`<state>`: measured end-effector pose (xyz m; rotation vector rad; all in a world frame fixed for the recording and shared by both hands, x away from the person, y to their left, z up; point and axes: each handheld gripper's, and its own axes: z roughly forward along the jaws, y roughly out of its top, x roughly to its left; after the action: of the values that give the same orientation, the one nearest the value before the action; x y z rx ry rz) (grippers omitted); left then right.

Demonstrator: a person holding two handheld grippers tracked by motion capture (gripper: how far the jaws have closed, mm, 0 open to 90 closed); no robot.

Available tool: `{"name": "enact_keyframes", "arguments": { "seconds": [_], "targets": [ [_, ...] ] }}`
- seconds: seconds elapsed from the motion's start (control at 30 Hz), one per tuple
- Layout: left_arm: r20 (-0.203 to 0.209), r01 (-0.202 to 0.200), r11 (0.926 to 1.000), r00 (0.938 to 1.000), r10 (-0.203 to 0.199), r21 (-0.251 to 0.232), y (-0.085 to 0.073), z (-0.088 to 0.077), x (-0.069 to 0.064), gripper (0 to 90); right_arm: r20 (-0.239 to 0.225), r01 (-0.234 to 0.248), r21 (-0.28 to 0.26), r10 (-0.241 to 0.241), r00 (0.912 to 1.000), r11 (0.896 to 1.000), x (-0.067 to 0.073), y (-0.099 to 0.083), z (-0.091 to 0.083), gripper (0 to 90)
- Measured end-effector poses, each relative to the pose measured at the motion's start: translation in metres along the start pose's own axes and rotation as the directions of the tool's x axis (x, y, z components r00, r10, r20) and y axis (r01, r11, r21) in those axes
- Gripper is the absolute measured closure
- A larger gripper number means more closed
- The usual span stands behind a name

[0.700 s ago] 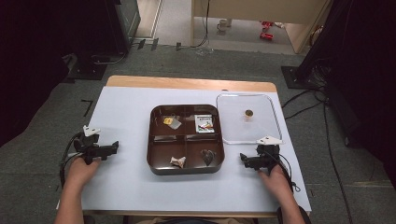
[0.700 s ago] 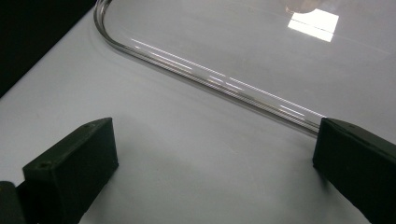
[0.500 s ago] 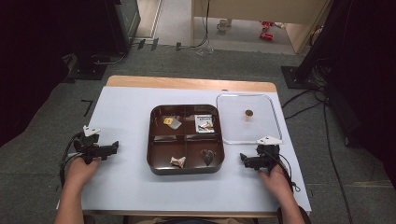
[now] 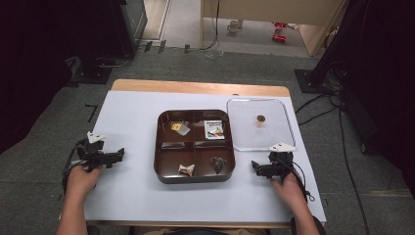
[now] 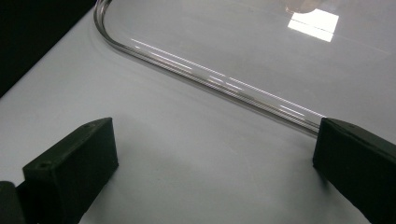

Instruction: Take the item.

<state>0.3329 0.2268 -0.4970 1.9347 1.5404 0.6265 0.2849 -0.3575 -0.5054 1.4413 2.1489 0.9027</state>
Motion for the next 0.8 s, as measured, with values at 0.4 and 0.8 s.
{"name": "enact_keyframes", "arguments": {
  "seconds": [0.4,0.8],
  "targets": [
    [0.002,0.000,1.0000,1.0000,0.000,0.007,0.0008,-0.0003,0.0003,0.0,0.000,0.000,0.000,0.000,1.0000,1.000,0.0000,0.0000,0.0000,0.0],
    [0.027,-0.030,0.9980,0.9992,0.029,0.055,0.0057,-0.0084,0.0017,14.5,0.000,0.001,-0.002,-0.001,1.0000,1.000,-0.0001,-0.0001,0.0001,0.0]
  ]
}}
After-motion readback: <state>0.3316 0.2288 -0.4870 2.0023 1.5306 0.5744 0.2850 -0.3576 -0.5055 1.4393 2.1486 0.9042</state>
